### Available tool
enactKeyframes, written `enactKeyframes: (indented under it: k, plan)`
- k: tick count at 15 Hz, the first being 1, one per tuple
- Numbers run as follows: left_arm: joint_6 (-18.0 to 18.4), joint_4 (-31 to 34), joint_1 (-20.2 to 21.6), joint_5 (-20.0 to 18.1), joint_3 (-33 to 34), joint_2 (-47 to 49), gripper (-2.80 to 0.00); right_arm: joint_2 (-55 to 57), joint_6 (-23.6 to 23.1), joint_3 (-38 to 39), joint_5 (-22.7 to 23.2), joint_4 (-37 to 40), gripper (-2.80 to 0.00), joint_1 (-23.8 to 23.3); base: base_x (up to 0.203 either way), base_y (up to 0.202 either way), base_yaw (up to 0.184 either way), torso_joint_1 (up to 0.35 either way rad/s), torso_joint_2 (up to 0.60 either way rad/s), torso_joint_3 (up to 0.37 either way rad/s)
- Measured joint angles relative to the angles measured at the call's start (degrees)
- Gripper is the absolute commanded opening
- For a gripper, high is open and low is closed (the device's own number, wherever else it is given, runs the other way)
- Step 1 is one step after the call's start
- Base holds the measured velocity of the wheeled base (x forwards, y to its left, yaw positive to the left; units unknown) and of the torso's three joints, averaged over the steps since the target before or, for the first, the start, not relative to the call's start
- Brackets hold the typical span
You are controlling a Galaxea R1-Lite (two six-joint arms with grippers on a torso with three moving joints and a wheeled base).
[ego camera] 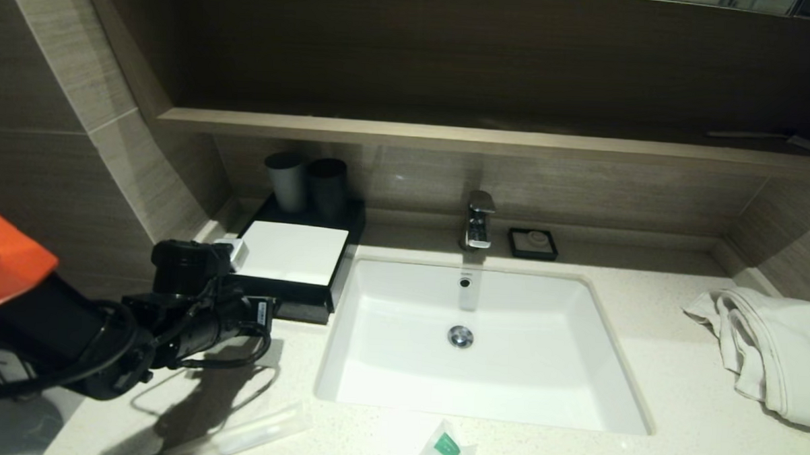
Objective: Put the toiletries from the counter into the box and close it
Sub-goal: Open the drawer
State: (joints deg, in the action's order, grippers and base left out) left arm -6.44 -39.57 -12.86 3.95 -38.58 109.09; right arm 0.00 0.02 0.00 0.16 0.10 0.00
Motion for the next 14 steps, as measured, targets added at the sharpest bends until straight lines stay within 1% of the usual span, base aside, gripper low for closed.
enactKeyframes:
  k: [2,3,5,6,14]
  plan:
    - [0.0,-0.9,0.0,0.1,-0.1,0.4,-2.80,0.0,0.0,0.0,0.0,0.0,-2.80,0.0,0.000,0.000,0.000,0.000,0.00,0.000]
    - [0.0,-2.5,0.0,0.2,-0.1,0.7,-2.80,0.0,0.0,0.0,0.0,0.0,-2.80,0.0,0.000,0.000,0.000,0.000,0.00,0.000]
    - [0.1,-6.8,0.0,1.8,0.2,1.8,-2.80,0.0,0.0,0.0,0.0,0.0,-2.80,0.0,0.000,0.000,0.000,0.000,0.00,0.000]
    - [0.2,-7.7,0.0,2.3,0.3,2.3,-2.80,0.0,0.0,0.0,0.0,0.0,-2.80,0.0,0.000,0.000,0.000,0.000,0.00,0.000]
    - [0.1,-7.8,0.0,2.4,0.3,2.9,-2.80,0.0,0.0,0.0,0.0,0.0,-2.80,0.0,0.000,0.000,0.000,0.000,0.00,0.000]
